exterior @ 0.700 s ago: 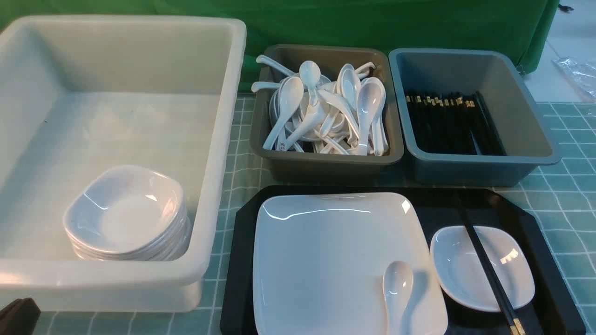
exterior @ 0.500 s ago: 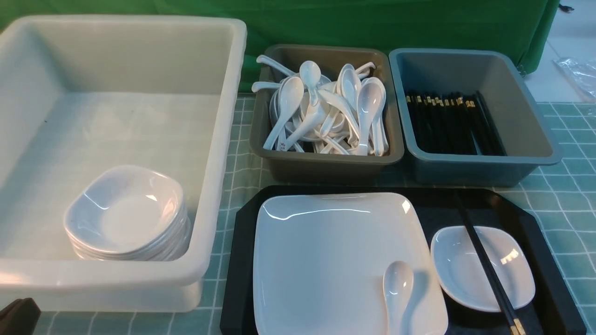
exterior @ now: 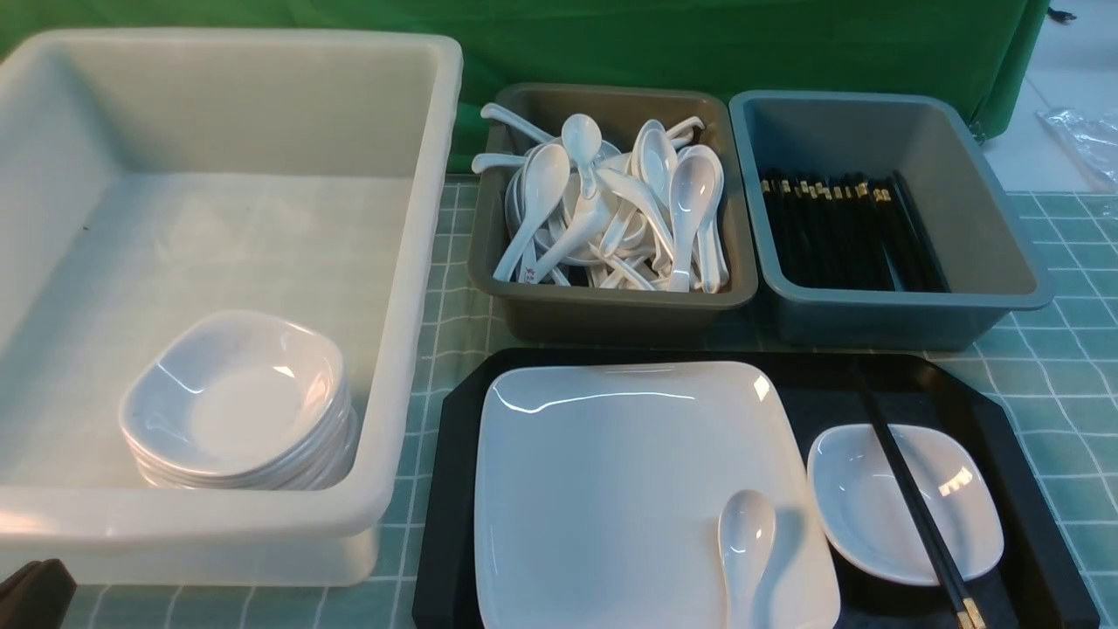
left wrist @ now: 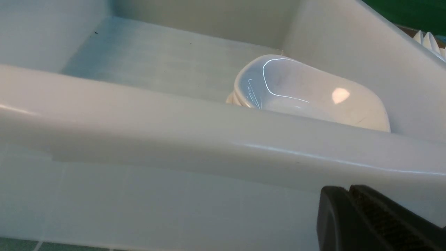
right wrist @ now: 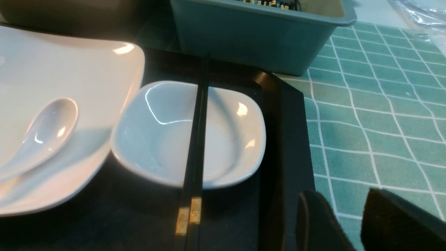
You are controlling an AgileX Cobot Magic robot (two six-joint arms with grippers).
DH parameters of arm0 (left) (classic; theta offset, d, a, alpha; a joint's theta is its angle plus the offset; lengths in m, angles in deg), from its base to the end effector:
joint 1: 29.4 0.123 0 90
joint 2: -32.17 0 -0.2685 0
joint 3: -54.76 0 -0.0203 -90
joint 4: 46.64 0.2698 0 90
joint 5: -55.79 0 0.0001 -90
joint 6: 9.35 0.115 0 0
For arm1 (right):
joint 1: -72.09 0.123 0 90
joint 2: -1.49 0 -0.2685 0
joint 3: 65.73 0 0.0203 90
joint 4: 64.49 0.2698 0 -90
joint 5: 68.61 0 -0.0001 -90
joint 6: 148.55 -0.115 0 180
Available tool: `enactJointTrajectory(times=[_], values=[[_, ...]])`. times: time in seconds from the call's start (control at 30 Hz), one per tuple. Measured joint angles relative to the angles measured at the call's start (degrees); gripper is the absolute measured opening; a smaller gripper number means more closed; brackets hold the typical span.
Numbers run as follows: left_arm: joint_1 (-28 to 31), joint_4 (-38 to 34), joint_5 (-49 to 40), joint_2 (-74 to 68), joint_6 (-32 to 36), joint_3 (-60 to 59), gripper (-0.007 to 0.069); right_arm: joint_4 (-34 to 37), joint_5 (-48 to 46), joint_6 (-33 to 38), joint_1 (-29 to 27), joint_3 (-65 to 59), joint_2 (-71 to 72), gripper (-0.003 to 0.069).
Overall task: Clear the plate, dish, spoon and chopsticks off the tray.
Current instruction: Use the right arm to grab a pair of chopsticks from the plate
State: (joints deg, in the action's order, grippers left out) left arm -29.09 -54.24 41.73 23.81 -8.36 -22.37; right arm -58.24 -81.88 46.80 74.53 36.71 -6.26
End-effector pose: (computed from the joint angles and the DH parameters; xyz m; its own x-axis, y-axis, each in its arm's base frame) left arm 0.1151 -0.0031 0.1846 -0.1658 -0.1120 -0.9798 0.0079 0.9933 -0.1149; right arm 0.1146 0.0078 0.1844 -0.1350 -0.1669 -0.9767 -0.0902 0.9837 -0.1556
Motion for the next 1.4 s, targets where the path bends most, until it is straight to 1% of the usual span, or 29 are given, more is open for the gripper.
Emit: enactJointTrajectory(times=[0.1,0.2,0.3,0.43,0.47,0.53,0.6,0.63,0.7,0.77,0.8,0.9,1.0,1.1,1.17,1.27,1.3,1.4], values=[[0.00,-0.32,3.69,0.00,-0.30,0.00,0.0017,0.00,0.00,0.00,0.00,0.00,0.00,0.0242],[0.00,-6.92,10.54,0.00,-5.99,0.00,0.0017,0.00,0.00,0.00,0.00,0.00,0.00,0.0242],[0.00,-11.80,15.86,0.00,-10.39,0.00,0.0017,0.00,0.00,0.00,0.00,0.00,0.00,0.0242],[-0.07,-13.63,22.51,0.00,-13.08,0.09,0.0017,0.00,0.00,0.00,0.00,0.00,0.00,0.0242],[-0.07,-13.63,22.51,0.00,-13.19,0.16,0.0017,0.00,0.00,0.00,0.00,0.00,0.00,0.0242],[-0.93,-12.46,18.16,-0.88,-13.57,3.57,0.0017,0.00,0.00,0.00,0.00,0.00,0.00,0.0242],[-2.76,-9.04,9.21,-4.74,-11.48,10.53,0.0017,0.00,0.00,0.00,0.00,0.00,0.00,0.0242],[-3.93,-7.90,5.26,-7.66,-8.43,14.32,0.0017,0.00,0.00,0.00,0.00,0.00,0.00,0.0242],[-6.30,-7.09,-5.37,-15.12,-0.21,21.52,0.0017,0.00,0.00,0.00,0.00,0.00,0.00,0.0242],[-8.29,-7.49,-12.55,-23.01,5.97,27.15,0.0017,0.00,0.00,0.00,0.00,0.00,0.00,0.0242],[-9.53,-8.67,-15.84,-27.30,7.93,29.55,0.0017,0.00,0.00,0.00,0.00,0.00,0.00,0.0242],[-12.78,-11.12,-16.94,-34.48,9.93,32.72,0.0017,0.00,0.00,0.00,0.00,0.00,0.00,0.0242],[-17.60,-12.13,-16.12,-41.59,13.14,35.32,0.0017,0.00,0.00,0.00,0.00,0.00,0.00,0.0242],[-21.94,-12.38,-15.86,-45.55,15.58,37.21,0.0017,0.00,0.91,0.00,0.00,0.00,0.00,0.0242],[-24.39,-12.75,-15.84,-47.40,16.34,37.87,0.0017,0.34,3.00,-1.29,0.00,0.00,0.00,0.0242],[-26.73,-12.81,-15.51,-48.85,17.09,38.11,0.0017,1.84,6.68,-7.30,0.00,0.00,0.00,0.0242],[-27.44,-13.05,-15.28,-49.34,17.37,38.17,0.0017,2.53,9.43,-13.59,0.00,0.00,0.00,0.0242],[-27.70,-13.36,-14.41,-49.65,17.85,38.17,0.0017,3.16,13.76,-22.75,0.00,0.00,0.00,0.0242]])
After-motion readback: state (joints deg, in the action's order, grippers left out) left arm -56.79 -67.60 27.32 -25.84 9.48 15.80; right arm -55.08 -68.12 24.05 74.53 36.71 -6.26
